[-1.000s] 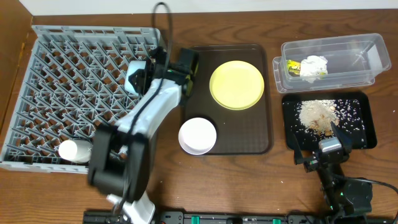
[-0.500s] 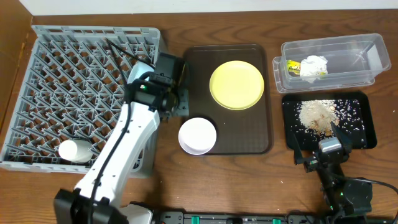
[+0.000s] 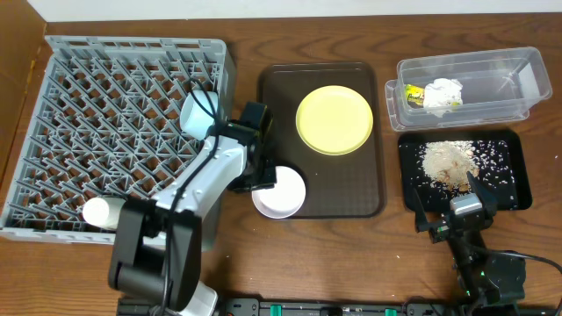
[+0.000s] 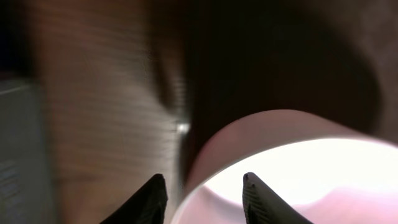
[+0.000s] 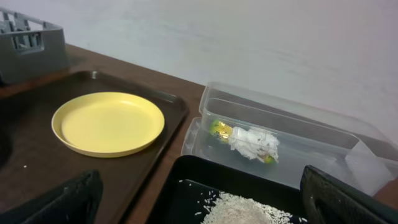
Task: Sort waste into correct bins and load items into the dishwasher
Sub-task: 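Release the blue bowl and reach the left gripper to the white bowl, then grasp the white bowl rim and lift it toward the rack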
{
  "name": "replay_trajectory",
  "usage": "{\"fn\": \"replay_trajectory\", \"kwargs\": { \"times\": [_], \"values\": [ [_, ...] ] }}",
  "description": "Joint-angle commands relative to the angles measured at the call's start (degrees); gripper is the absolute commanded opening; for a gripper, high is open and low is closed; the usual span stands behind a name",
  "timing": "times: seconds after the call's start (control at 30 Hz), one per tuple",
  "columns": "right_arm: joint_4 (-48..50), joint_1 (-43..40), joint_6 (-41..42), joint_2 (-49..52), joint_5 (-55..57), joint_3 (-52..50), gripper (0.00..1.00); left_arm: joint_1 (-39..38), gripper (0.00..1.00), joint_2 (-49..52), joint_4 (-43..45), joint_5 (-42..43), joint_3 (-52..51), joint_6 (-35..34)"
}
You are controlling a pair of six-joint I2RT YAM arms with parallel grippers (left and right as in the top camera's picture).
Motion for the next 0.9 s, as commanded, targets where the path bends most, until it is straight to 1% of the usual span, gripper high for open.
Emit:
{"fn": "replay_trajectory", "kwargs": {
  "times": [0.0,0.13,0.27,0.33,0.37,0.4,0.47,0.63,0.67,0.73,0.77,0.8,0.83,0.87],
  "values": [
    [-0.2,-0.2,-0.4,-0.3,-0.3,-0.1,0.99,-0.4,0.38,2.1,0.8,7.5,-0.1,0.3],
    [-0.2,-0.2,-0.4,-0.3,-0.3,-0.1,0.99,-2.1,0.33,3.8,2.0,11.1,-0.1,0.3],
    [-0.2,-0.2,-0.4,-0.3,-0.3,-0.1,0.99,-3.8,0.28,3.9,4.2,11.1,-0.1,0.3],
    [-0.2,-0.2,-0.4,-0.3,-0.3,-0.1,0.99,-4.7,0.19,4.1,5.1,8.7,-0.1,0.3],
    [-0.2,-0.2,-0.4,-0.3,-0.3,-0.1,0.99,-5.1,0.11,4.1,5.3,7.3,-0.1,0.2],
    [-0.2,-0.2,-0.4,-0.3,-0.3,-0.1,0.99,-5.5,0.08,4.1,5.2,5.1,-0.1,0.0],
    [-0.2,-0.2,-0.4,-0.3,-0.3,-0.1,0.99,-6.2,0.08,4.1,5.0,0.8,0.0,-1.5],
    [-0.2,-0.2,-0.4,-0.3,-0.3,-0.1,0.99,-5.5,0.08,2.3,1.9,-5.7,2.4,-1.5],
    [-0.2,-0.2,-0.4,-0.3,-0.3,-0.1,0.99,-5.2,0.08,-0.2,-1.0,-11.6,4.5,-2.5],
    [-0.2,-0.2,-0.4,-0.3,-0.3,-0.1,0.99,-5.1,0.07,-3.7,-3.6,-20.7,6.4,-3.7],
    [-0.2,-0.2,-0.4,-0.3,-0.3,-0.1,0.99,-5.1,0.08,-6.3,-4.4,-26.7,7.3,-3.6],
    [-0.2,-0.2,-0.4,-0.3,-0.3,-0.1,0.99,-5.1,0.07,-8.1,-4.5,-30.8,7.6,-3.6],
    [-0.2,-0.3,-0.4,-0.3,-0.3,-0.1,0.99,-5.1,0.07,-11.5,-4.6,-37.6,7.6,-3.6],
    [-0.2,-0.2,-0.4,-0.3,-0.3,-0.1,0.99,-5.1,0.07,-13.4,-4.8,-41.6,7.6,-3.6]
  ]
}}
